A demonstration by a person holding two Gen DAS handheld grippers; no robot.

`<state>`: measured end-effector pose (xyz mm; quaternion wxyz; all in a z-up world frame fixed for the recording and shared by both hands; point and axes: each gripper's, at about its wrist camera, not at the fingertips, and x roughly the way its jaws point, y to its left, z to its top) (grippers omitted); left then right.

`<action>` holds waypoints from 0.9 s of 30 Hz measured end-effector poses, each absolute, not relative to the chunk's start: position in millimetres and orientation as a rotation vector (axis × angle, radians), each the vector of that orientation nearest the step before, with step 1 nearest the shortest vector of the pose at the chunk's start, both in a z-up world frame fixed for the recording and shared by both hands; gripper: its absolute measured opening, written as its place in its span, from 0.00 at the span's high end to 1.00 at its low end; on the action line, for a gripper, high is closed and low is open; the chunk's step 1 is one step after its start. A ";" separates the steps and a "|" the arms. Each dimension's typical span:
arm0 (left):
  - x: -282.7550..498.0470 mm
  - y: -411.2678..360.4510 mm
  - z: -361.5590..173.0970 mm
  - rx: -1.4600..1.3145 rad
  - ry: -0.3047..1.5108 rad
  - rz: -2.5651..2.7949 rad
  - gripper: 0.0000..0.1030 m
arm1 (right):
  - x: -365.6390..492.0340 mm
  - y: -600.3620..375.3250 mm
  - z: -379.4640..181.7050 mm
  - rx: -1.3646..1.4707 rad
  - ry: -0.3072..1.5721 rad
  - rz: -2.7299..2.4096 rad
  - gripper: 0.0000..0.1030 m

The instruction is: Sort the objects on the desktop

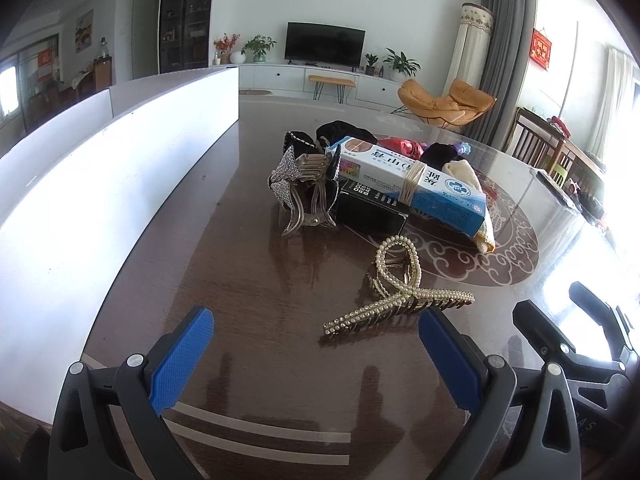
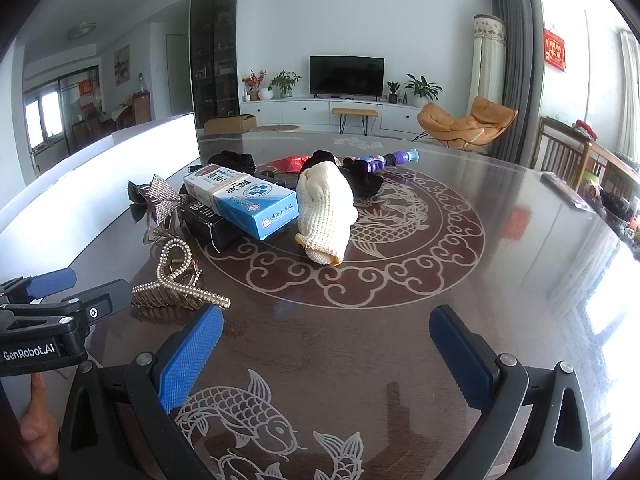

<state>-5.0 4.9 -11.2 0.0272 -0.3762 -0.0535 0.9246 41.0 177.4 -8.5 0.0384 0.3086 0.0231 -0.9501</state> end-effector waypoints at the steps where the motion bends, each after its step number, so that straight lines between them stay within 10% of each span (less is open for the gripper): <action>1: -5.2 4.9 -11.5 -1.163 -0.164 2.855 0.00 | 41.1 177.6 -8.4 0.947 0.071 -2.914 0.00; 27: -7.1 8.2 -18.3 -1.195 -0.110 2.849 0.00 | 41.8 179.3 -8.7 0.934 0.043 -2.912 0.00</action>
